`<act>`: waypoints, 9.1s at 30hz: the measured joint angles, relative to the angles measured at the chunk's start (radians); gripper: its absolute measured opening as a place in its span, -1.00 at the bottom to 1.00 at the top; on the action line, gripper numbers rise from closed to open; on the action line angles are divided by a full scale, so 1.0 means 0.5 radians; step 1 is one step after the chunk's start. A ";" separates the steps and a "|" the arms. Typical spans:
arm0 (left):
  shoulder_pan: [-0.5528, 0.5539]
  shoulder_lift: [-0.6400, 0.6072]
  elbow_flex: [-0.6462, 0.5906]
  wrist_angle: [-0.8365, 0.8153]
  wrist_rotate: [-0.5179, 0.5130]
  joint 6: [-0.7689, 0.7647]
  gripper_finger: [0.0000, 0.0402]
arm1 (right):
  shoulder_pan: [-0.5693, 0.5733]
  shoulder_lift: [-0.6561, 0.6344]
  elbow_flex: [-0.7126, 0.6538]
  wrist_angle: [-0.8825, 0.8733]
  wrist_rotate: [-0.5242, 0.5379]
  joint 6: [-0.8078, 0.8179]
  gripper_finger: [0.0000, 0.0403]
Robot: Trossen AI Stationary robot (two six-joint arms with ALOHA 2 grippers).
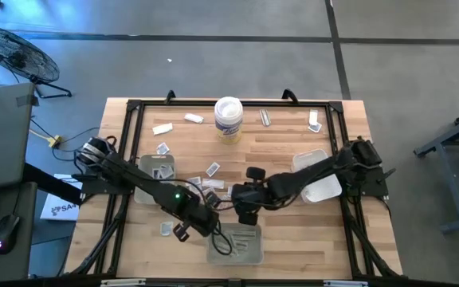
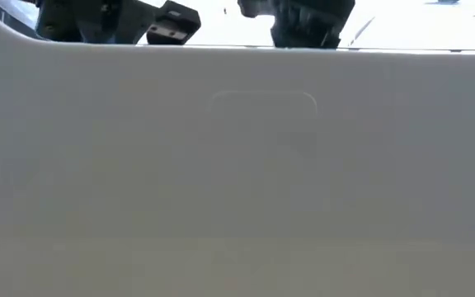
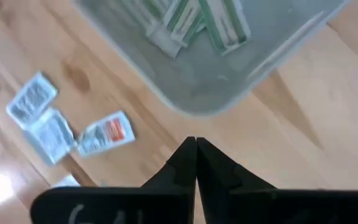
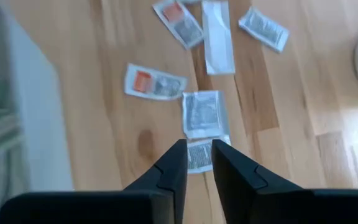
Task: Pick & Place First Aid Supplies
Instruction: Put the blue alcohol pad into the top gray bin, then put the green bandage pack into the bottom gray bin
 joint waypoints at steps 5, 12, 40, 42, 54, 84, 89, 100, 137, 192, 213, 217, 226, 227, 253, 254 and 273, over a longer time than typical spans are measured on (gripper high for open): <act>0.053 -0.212 -0.268 0.172 -0.100 -0.111 -0.99 | -0.117 0.063 0.000 0.022 -0.105 -0.119 -0.66; 0.260 -0.467 -0.774 0.658 0.053 -0.162 -1.00 | -0.331 0.192 0.000 0.188 -0.334 -0.397 -0.67; 0.350 -0.753 -1.018 0.692 0.093 -0.468 -1.00 | -0.490 0.487 0.003 0.374 -0.567 -0.647 -0.99; 0.349 -0.780 -1.038 0.726 0.086 -0.508 -1.00 | -0.488 0.485 0.003 0.365 -0.539 -0.645 -0.98; 0.352 -0.843 -1.155 0.827 0.062 -0.579 -1.00 | -0.485 0.385 0.001 0.251 -0.521 -0.618 -0.99; 0.350 -0.843 -1.155 0.841 0.085 -0.586 -1.00 | -0.569 0.471 0.006 0.178 -0.637 -0.539 -0.66; 0.324 -0.857 -1.206 0.836 0.075 -0.642 -1.00 | -0.557 0.498 0.009 0.188 -0.649 -0.590 -0.80; 0.327 -1.223 -1.411 0.989 -0.128 -0.748 -1.00 | -0.530 0.471 0.001 0.183 -0.584 -0.591 -0.98; 0.597 -1.042 -1.411 1.777 -0.261 -1.195 -0.04 | -0.184 0.036 0.003 0.748 0.534 -0.889 -0.99; 0.491 -1.282 -0.864 -0.044 -0.614 -1.356 -0.99 | -0.160 -0.057 0.003 0.763 0.777 -0.832 -0.52; 0.485 -1.139 -1.292 -0.490 -0.616 -2.450 -1.00 | -0.268 -0.046 0.003 0.768 0.398 -0.685 -0.49; 0.485 -1.024 -1.305 -0.497 -0.630 -2.447 -1.00 | -0.269 -0.046 0.003 0.782 0.398 -0.683 -0.50; 0.486 -0.813 -1.304 -0.387 -0.684 -2.400 -0.95 | -0.269 -0.046 0.003 0.783 0.351 -0.640 -0.50; 0.486 -0.796 -1.304 -0.374 -0.687 -2.397 -0.94 | -0.269 -0.046 0.003 0.783 0.329 -0.640 -0.50; 0.484 -0.900 -1.302 -0.542 -0.371 -2.254 -0.40 | -0.301 -0.338 0.001 0.439 0.220 -0.461 -0.49; 0.484 -0.930 -1.294 -0.587 -0.370 -2.254 -0.40 | -0.310 -0.354 0.001 0.401 0.239 -0.440 -0.49; 0.484 -1.629 -1.015 -0.945 -0.848 -2.248 -0.40 | -0.846 -0.470 0.003 -0.627 0.319 -0.190 -0.49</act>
